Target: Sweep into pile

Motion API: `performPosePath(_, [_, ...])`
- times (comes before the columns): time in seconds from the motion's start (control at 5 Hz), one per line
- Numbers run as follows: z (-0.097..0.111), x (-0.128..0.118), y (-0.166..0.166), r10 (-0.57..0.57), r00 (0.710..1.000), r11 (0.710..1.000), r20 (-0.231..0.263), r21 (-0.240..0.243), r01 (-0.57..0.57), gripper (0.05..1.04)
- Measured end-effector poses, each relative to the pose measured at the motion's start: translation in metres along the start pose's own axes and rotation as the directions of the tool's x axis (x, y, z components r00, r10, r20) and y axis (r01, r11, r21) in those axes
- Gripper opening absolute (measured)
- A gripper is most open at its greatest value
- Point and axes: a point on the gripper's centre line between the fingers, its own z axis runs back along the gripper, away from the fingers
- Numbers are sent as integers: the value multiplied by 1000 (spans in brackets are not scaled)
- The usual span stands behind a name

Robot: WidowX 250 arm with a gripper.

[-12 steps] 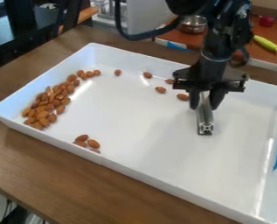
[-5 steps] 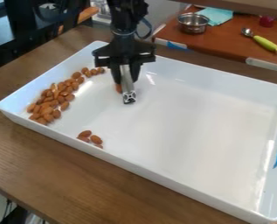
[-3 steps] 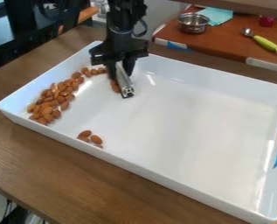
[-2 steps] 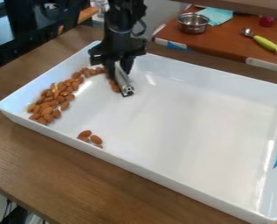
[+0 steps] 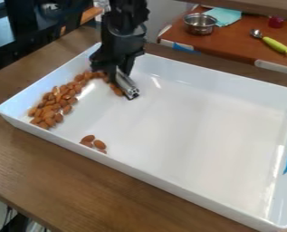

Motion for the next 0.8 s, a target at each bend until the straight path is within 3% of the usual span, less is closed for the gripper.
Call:
performPosePath(0.2, [2,-6,20,34,999,999,29,21,-35,366])
performPosePath(0.6, [11,-21,62,-12,997,1000,82,20,11,366])
performPosePath(0.8, [17,-29,82,-13,997,1000,72,29,11,366])
